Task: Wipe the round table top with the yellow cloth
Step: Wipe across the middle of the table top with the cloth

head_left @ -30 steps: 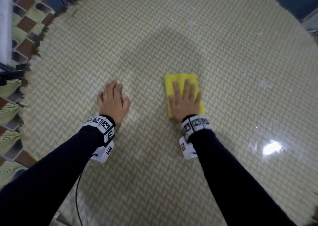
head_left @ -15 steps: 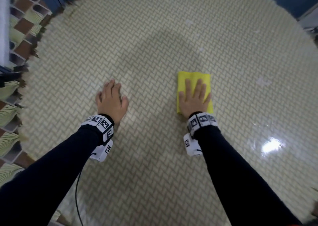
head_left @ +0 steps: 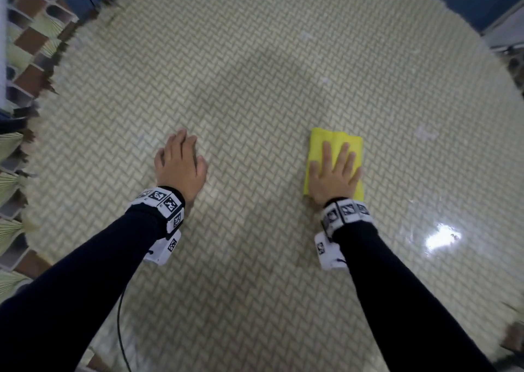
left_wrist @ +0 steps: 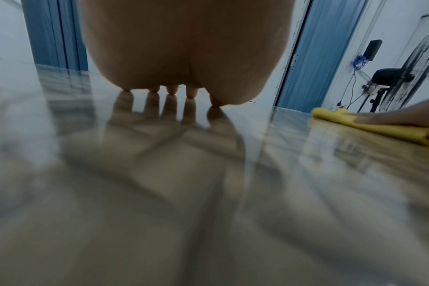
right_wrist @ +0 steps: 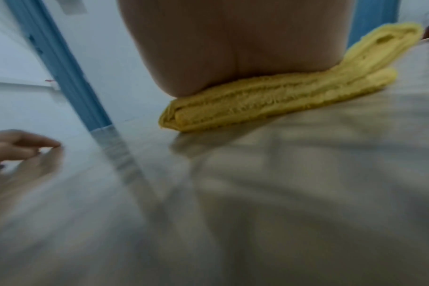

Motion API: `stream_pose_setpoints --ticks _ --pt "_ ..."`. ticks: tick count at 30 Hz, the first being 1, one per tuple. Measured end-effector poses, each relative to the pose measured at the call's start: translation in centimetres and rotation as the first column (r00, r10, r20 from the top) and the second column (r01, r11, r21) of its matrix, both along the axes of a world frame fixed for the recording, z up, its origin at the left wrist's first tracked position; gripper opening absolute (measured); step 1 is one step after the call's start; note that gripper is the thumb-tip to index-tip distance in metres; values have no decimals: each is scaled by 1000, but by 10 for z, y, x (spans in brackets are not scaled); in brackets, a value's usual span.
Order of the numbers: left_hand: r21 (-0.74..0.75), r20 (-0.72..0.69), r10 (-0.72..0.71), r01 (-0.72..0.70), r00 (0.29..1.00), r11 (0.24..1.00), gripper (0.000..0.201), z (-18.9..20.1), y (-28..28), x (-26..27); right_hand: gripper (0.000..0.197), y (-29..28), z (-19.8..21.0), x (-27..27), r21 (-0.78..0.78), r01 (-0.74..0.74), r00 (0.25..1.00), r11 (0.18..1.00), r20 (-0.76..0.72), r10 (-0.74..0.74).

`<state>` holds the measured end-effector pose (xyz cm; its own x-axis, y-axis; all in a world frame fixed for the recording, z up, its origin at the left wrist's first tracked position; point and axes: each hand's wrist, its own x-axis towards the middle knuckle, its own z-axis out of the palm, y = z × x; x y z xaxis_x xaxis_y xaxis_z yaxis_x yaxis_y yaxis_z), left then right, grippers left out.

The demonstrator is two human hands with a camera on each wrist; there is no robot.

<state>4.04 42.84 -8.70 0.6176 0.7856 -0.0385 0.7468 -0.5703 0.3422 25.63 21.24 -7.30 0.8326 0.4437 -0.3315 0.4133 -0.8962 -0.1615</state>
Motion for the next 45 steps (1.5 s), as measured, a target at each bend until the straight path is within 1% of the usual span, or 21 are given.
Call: stream_pose_setpoints --ticks 3,5,7,9,11,13,15,17,19,22,24,25,27,29,31,33,35,37,39,42,45 --pt "0 -21 -3 3 1000 1000 57 1 0 1 58 6 -5 -39 45 -267 963 963 54 264" --pt "3 -26 0 0 1000 1000 58 0 0 1 57 -28 -5 -77 74 -426 902 902 108 417" --pt "13 -22 1 -1 1000 1000 58 0 0 2 55 -75 -3 -94 72 -501 865 862 86 495" --pt "13 -22 0 0 1000 1000 58 0 -1 1 54 -109 -3 -79 74 -452 892 889 70 447" --pt "1 -27 -2 2 1000 1000 58 1 0 1 55 -114 -6 -49 -1 -265 962 964 68 264" --pt "-2 -19 -1 1 1000 1000 57 1 0 1 58 -89 -4 -16 19 -43 990 999 136 41" --pt "5 -15 -2 2 1000 1000 57 1 -1 1 57 -48 -3 1 19 72 996 997 48 -73" --pt "13 -23 -9 9 1000 1000 58 2 -2 1 58 -13 -4 -5 19 11 1000 1000 16 -11" --pt "11 -27 -12 13 1000 1000 58 3 -2 1 57 -1 -5 -36 36 -196 980 980 26 195" --pt "14 -31 -15 15 999 1000 59 4 -2 2 55 -43 -3 -94 72 -440 896 895 106 432" --pt "22 -23 -14 14 1000 1000 59 4 -2 2 53 -90 -1 -104 77 -493 869 867 86 487" --pt "21 -23 -14 14 1000 1000 59 4 -2 1 53 -106 0 -96 73 -483 875 873 77 478" --pt "17 -22 -15 15 1000 1000 59 4 -3 1 54 -116 1 -66 30 -352 934 935 75 349" --pt "15 -19 -20 21 1000 1000 59 5 -3 1 61 -91 -1 -33 7 -153 983 988 105 151" --pt "2 -22 -14 14 1000 1000 58 5 -3 1 67 -46 -2 -11 4 -42 996 999 77 42" --pt "-9 -31 -18 18 999 1000 57 8 -1 -1 64 -1 -1 -14 -1 -118 993 993 28 118" --pt "-20 -31 -37 37 999 999 56 11 0 -4 60 25 -1 -44 15 -305 952 952 -12 306" --pt "-33 -30 -37 36 999 999 57 14 -1 -10 58 19 -1 -90 70 -482 876 873 24 481" --pt "-46 -37 -22 21 999 999 55 16 -4 -19 57 -16 0 -131 118 -583 812 804 58 580" --pt "-57 -54 1 -5 999 998 50 22 -3 -36 55 -69 3 -132 130 -607 790 784 -4 613" --pt "-53 -69 22 -26 997 998 49 32 1 -53 60 -61 2 -85 61 -372 927 926 -31 374"
